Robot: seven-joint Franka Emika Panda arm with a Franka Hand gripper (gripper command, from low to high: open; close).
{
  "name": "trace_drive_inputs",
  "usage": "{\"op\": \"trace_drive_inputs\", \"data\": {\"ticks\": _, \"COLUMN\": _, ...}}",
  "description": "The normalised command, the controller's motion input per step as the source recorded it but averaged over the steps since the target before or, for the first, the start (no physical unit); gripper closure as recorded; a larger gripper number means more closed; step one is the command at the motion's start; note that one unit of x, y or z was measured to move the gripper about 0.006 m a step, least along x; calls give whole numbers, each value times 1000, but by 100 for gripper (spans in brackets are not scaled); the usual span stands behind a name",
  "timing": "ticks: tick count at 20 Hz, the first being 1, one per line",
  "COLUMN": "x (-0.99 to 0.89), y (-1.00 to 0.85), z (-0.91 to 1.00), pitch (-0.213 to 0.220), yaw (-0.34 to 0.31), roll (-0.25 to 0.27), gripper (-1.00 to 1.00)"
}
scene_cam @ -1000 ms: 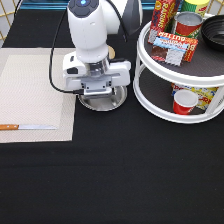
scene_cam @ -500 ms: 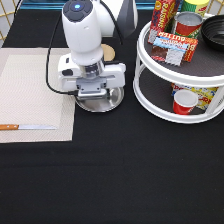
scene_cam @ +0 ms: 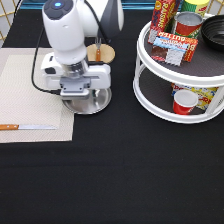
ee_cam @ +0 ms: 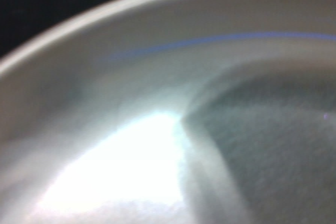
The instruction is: Arrange plate and fork
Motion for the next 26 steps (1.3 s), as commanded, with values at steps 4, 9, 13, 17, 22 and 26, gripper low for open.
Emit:
{"op": "trace_drive_inputs", "data": {"ticks": 4, "x": 209, "y": -863, "z": 114, "pitch": 29, "yaw": 92, "roll": 36, "gripper": -100}}
{"op": "trace_drive_inputs", "data": {"ticks": 9, "x": 167, "y": -884, "z": 130, "pitch": 32, "yaw": 79, "roll": 23, "gripper": -100}}
{"op": "trace_drive_inputs", "data": {"ticks": 13, "x": 153, "y": -893, "z": 122, "pitch": 41, "yaw": 68, "roll": 28, "gripper": -100}}
{"op": "trace_drive_inputs", "data": {"ticks": 17, "x": 91, "y": -906, "z": 121, "pitch": 70, "yaw": 43, "roll": 48, "gripper": -100}}
{"op": "trace_drive_inputs", "data": {"ticks": 22, "x": 69, "y": -904, "z": 144, "pitch": 87, "yaw": 30, "roll": 65, "gripper": -100}}
{"op": "trace_drive_inputs", "data": {"ticks": 26, "x": 75, "y": -887, "z": 134, "pitch": 100, "yaw": 22, "roll": 80, "gripper": -100}}
